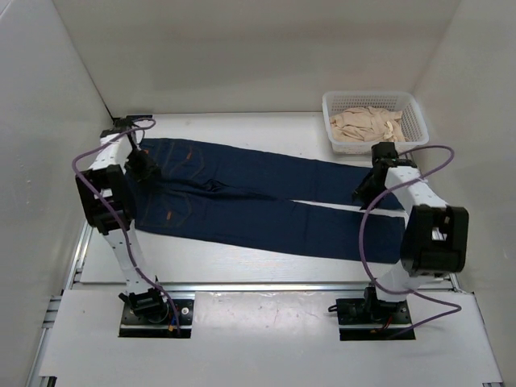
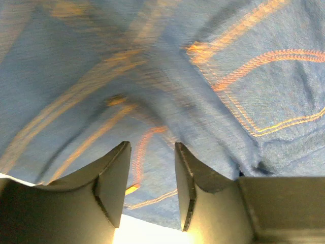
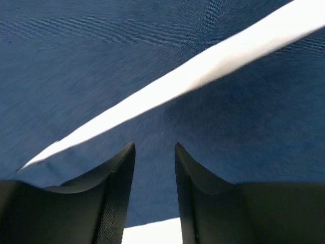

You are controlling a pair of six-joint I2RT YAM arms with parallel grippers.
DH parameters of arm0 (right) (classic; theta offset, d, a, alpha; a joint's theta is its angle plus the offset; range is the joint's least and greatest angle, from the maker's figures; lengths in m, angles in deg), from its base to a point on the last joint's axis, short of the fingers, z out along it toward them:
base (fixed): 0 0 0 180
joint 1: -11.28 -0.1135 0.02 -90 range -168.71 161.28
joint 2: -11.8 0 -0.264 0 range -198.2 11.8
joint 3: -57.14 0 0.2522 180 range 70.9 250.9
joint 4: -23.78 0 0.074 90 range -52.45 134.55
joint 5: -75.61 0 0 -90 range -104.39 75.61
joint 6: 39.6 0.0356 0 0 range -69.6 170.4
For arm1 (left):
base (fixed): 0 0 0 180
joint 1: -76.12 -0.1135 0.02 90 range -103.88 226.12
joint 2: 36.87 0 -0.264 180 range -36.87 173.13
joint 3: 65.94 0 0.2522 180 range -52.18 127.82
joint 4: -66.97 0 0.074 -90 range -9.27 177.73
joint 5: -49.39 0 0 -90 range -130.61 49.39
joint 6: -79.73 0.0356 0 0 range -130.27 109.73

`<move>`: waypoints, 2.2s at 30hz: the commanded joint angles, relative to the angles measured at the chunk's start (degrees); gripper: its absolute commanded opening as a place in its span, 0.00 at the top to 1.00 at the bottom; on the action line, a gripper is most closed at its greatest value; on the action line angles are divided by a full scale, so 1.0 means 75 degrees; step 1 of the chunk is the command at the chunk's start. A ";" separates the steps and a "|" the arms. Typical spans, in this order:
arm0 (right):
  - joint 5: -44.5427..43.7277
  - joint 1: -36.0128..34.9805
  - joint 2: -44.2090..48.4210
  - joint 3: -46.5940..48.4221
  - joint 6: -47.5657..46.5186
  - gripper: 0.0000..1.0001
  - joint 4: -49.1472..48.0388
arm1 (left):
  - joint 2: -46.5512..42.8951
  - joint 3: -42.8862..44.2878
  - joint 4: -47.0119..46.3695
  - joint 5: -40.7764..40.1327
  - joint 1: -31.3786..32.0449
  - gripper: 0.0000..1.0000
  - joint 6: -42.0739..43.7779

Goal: Fold and stack the trousers
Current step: Flatten the trousers out, then fold the trousers

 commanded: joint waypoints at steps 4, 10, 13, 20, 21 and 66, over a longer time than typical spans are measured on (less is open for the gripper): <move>-0.0404 -0.0036 0.1674 -0.0248 -0.0579 0.48 0.0644 | -0.1900 -0.1804 0.0156 -0.0951 -0.1927 0.48 -0.0609; 0.0017 -0.0036 0.2261 -0.0882 -0.0719 0.47 0.0867 | -0.2159 -0.3132 -0.0395 -0.0999 -0.2949 0.48 -0.0762; 0.0252 -0.0036 0.2425 -0.0965 -0.0719 0.47 0.1031 | -0.1832 -0.3134 -0.0467 -0.0835 -0.3021 0.48 -0.0762; 0.0732 0.0618 0.3291 -0.1537 -0.0719 0.31 0.1523 | -0.1270 -0.2806 -0.0619 -0.0670 -0.2881 0.47 -0.0833; 0.0838 0.0852 0.3432 -0.1643 -0.0719 0.30 0.1524 | -0.1269 -0.2806 -0.0619 -0.0670 -0.2881 0.47 -0.0833; 0.2127 0.1815 0.4876 -0.3718 0.0874 0.16 0.1795 | -0.2920 -0.2805 -0.0760 -0.0997 -0.2142 0.89 -0.1161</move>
